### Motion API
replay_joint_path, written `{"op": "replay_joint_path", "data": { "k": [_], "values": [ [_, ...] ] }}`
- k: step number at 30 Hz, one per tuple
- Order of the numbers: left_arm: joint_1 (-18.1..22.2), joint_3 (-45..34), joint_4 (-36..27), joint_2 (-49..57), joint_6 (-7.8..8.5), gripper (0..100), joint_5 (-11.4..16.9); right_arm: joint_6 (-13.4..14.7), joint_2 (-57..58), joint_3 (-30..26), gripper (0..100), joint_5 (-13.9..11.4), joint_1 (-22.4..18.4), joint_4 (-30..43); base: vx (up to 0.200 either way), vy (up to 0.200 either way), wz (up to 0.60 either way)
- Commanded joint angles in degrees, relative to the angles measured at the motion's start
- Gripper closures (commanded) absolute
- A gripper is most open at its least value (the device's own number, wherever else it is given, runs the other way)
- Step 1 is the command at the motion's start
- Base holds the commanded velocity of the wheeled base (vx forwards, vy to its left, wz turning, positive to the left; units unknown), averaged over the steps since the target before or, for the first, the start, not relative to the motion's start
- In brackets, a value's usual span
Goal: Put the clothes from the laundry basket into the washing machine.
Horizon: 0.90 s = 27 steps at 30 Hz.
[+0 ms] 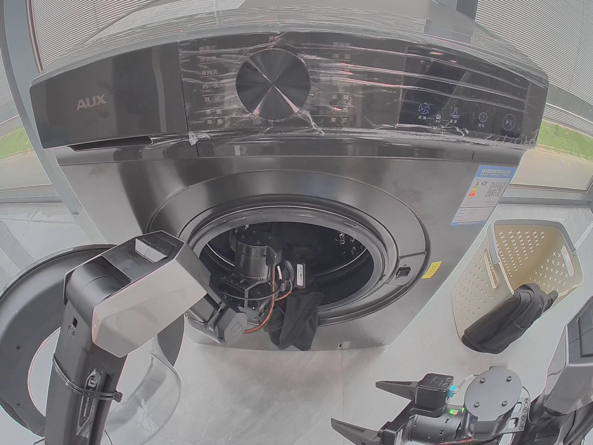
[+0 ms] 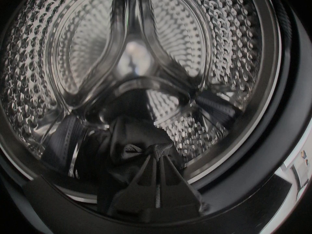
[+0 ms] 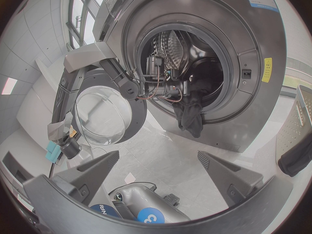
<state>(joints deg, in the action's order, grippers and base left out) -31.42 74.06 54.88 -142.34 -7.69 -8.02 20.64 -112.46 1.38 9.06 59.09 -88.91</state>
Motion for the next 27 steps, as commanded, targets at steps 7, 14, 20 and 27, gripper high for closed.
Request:
{"op": "replay_joint_path", "data": {
  "k": [7,14,20,27],
  "values": [
    [1.27,11.72,3.39,-4.97,-1.01,100,-4.28,0.02,0.22,0.56,0,0.0,-0.29,-0.04,0.0,0.0,0.0],
    [1.18,10.76,4.09,-4.62,-1.1,0,-4.28,-0.07,0.4,0.82,0,0.0,-0.64,-0.04,0.0,0.0,0.0],
    [-0.4,2.06,2.33,-0.13,-0.75,0,-3.32,-0.07,0.49,0.82,0,0.0,-0.64,-0.04,0.0,0.0,0.0],
    [-2.51,-8.58,-2.94,3.82,-0.39,0,1.61,-0.07,0.4,0.73,0,0.0,-0.29,-0.04,0.0,0.0,0.0]
  ]
}}
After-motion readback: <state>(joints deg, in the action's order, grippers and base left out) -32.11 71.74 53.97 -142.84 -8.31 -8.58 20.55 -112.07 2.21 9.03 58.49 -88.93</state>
